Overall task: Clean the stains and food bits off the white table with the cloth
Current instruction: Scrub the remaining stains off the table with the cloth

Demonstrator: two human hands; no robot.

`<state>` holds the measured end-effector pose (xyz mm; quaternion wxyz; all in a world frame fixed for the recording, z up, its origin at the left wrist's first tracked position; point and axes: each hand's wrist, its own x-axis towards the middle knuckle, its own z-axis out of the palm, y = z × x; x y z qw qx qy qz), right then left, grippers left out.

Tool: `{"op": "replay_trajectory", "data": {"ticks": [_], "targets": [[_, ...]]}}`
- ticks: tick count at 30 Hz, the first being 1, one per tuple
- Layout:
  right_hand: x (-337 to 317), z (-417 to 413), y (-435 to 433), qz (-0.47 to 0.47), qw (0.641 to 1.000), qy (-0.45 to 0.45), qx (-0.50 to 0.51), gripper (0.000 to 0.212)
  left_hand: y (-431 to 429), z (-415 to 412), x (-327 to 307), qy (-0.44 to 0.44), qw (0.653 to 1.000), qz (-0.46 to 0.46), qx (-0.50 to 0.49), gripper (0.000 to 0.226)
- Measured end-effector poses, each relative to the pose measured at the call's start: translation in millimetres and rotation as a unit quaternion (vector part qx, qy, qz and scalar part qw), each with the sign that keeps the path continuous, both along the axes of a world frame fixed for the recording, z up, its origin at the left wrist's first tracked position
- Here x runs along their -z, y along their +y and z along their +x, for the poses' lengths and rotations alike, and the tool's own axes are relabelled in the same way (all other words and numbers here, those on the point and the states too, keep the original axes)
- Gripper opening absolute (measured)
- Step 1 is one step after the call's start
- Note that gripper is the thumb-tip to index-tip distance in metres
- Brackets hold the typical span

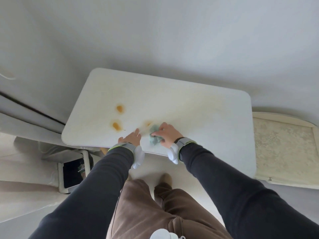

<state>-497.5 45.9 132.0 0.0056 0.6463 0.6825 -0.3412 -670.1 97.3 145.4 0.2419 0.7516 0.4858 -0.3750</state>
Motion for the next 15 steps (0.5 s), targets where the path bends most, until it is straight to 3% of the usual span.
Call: {"op": "replay_trajectory", "data": {"ticks": [4, 7, 9, 10, 12, 15], "targets": [[-2.1, 58.8, -5.2, 0.034, 0.975, -0.057, 0.212, 0.048, 1.4, -1.1, -3.8, 0.004, 1.000, -0.017, 0.021, 0.065], [-9.0, 79.2, -8.3, -0.033, 0.885, -0.072, 0.460, 0.046, 3.8, -4.1, -6.4, 0.004, 0.999, -0.018, 0.030, 0.067], [-11.6, 68.9, -1.4, -0.080, 0.849, -0.059, 0.519, 0.048, 5.6, -5.9, -6.9, 0.003, 0.999, -0.025, 0.029, 0.071], [-12.0, 58.4, 4.1, -0.087, 0.854, -0.058, 0.509, 0.050, 5.7, -6.3, -6.5, 0.002, 0.999, -0.028, 0.026, 0.072], [-13.6, 28.2, 13.8, -0.074, 0.901, -0.056, 0.424, 0.053, 5.1, -7.5, -5.7, 0.003, 0.999, -0.032, 0.022, 0.075], [-8.1, -21.4, 17.2, -0.041, 0.978, -0.023, 0.201, 0.064, 5.4, -6.8, -7.5, 0.000, 0.999, -0.033, 0.020, 0.076]]}}
